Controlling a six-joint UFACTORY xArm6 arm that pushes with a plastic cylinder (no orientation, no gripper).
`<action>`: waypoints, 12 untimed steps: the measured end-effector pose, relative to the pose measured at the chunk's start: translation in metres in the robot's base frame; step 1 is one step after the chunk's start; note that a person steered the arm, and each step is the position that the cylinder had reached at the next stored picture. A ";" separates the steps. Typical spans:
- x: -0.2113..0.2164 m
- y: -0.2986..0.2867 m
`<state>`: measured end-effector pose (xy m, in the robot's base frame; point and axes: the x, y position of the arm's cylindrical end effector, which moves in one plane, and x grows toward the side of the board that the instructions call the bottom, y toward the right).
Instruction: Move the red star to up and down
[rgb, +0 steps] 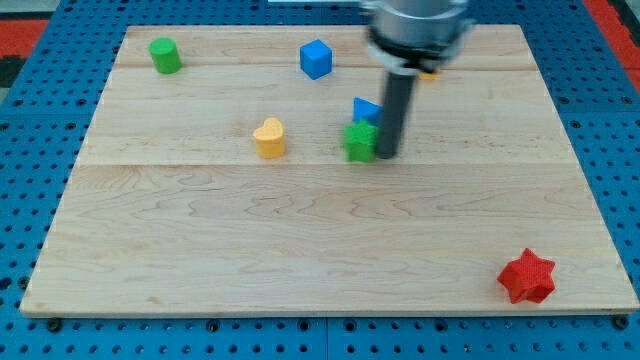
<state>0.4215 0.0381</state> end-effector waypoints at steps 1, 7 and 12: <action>0.021 0.035; 0.080 0.135; 0.059 0.138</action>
<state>0.4803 0.1757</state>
